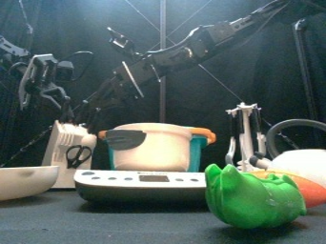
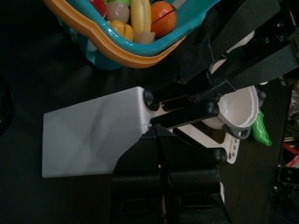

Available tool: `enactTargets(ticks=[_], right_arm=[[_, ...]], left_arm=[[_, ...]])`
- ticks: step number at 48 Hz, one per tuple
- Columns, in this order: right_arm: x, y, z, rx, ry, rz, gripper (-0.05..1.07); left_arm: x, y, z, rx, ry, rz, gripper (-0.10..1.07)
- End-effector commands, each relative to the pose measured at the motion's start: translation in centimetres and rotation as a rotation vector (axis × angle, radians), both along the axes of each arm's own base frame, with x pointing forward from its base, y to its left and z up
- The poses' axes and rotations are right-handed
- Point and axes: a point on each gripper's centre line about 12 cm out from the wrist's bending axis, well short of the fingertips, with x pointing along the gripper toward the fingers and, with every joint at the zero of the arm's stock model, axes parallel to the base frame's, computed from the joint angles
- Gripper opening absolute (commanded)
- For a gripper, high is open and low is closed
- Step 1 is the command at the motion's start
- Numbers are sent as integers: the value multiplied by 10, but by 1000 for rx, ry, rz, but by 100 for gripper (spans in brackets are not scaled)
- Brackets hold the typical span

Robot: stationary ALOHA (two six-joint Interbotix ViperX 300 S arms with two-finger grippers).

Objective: Pull out sharpener

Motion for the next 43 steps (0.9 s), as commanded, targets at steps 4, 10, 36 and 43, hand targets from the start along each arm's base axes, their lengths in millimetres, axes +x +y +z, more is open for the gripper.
enactTargets(ticks=[4,10,36,43], right_arm=[[3,1,22,-5,-49,3,55],[3,3,27,-12,-59,8,56],[0,6,33,-13,-68,13,55],[-2,6,36,-15,-72,13,55]], left_arm=[[-1,3,-4,-3,21,11,12],[-1,4,-5,-4,22,13,12],[-5,5,-8,-10,34,25,12],[-5,5,-8,-11,35,24,12]])
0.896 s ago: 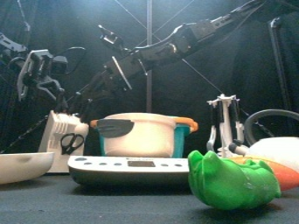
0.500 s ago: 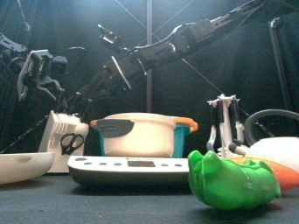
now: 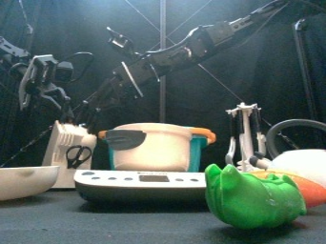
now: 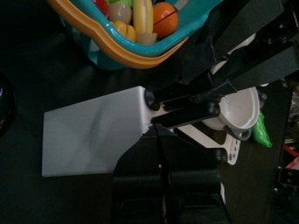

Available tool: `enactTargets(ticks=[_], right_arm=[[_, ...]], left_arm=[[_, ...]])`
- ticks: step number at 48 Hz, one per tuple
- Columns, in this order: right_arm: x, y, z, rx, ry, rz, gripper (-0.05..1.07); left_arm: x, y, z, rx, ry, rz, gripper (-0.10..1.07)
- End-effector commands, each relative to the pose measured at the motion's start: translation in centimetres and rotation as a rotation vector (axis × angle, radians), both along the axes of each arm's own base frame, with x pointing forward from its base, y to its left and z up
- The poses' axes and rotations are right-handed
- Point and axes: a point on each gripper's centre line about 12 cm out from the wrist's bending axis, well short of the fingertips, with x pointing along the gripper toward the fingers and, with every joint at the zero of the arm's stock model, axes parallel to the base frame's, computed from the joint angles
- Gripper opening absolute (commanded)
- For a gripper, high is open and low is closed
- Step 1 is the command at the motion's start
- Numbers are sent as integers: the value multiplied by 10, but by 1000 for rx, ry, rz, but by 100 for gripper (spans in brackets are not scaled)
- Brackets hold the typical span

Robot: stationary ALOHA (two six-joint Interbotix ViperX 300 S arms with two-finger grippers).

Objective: Pull out sharpener

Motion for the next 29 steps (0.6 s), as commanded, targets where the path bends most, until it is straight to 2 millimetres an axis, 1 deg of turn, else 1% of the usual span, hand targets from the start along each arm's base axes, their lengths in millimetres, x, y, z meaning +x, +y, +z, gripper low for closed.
enactTargets(ticks=[1,23,29], right_arm=[[-4,5,33,-2,-68,6,55],[-6,5,43,-7,-86,7,55],[-4,6,48,-7,-101,9,55]], left_arm=[[-3,3,-7,-8,29,14,12],[-4,3,-8,-8,31,15,12],[-3,3,-8,-8,31,14,12]])
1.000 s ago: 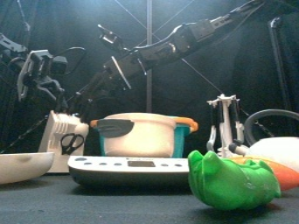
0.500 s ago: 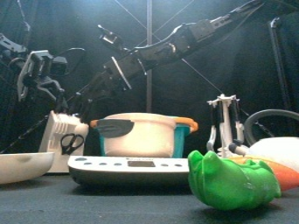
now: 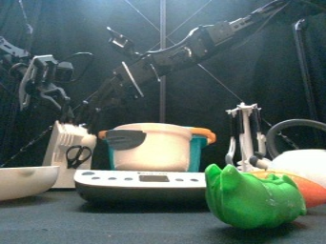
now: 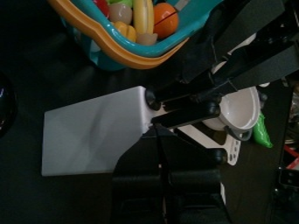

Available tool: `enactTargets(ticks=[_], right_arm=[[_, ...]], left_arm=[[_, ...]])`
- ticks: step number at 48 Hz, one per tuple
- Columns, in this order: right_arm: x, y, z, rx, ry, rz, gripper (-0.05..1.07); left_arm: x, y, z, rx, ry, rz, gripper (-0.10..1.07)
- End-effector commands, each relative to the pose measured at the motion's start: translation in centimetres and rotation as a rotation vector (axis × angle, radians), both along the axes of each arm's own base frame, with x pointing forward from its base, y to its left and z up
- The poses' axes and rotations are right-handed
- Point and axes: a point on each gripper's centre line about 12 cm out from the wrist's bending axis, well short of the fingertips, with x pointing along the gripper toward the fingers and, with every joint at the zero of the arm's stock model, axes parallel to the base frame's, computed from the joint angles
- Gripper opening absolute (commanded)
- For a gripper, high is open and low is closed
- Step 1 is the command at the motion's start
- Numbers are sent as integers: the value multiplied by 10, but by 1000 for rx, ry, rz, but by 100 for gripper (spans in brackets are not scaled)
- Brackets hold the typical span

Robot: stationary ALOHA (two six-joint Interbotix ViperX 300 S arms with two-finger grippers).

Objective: Pull out sharpener

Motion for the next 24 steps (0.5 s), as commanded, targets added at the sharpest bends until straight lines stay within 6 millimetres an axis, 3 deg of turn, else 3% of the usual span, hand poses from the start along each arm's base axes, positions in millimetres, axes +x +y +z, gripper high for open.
enactTargets(ticks=[1,24], right_arm=[[-3,7,48,-9,-104,13,55],[4,11,63,-14,-143,22,55]], left_arm=[[-3,3,-7,-6,28,11,12],[-3,3,-8,-7,31,13,12]])
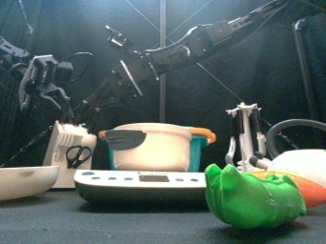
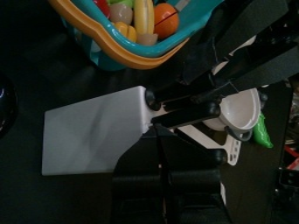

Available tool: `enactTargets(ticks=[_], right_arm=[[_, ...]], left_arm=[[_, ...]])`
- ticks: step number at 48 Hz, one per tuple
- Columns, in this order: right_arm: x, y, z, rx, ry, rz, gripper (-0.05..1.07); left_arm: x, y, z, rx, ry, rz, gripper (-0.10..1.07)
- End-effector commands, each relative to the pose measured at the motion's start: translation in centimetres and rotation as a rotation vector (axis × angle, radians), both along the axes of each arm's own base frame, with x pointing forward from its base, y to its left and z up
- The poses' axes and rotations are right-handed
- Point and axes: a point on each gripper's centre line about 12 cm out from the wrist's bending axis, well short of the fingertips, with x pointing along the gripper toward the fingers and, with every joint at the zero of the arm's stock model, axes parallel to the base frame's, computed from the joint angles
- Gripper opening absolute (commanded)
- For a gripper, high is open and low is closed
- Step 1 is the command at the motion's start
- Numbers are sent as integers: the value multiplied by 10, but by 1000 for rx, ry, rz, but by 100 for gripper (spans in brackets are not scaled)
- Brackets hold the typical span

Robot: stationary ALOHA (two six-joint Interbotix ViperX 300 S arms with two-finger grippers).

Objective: Pull out sharpener

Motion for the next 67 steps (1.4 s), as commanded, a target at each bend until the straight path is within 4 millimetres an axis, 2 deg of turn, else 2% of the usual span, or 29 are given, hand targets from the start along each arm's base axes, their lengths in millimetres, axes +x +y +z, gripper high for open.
enactTargets(ticks=[1,17,30,67], right_arm=[[0,9,56,-9,-125,16,55],[0,13,57,-25,-122,29,54],[-1,13,57,-20,-121,27,40],[-4,21,74,-27,-156,43,39]], left_arm=[[-4,3,-8,-7,33,11,12],[-4,2,-9,-10,35,11,12],[-4,2,-9,-10,35,12,12],[-7,3,-12,-15,42,22,12]])
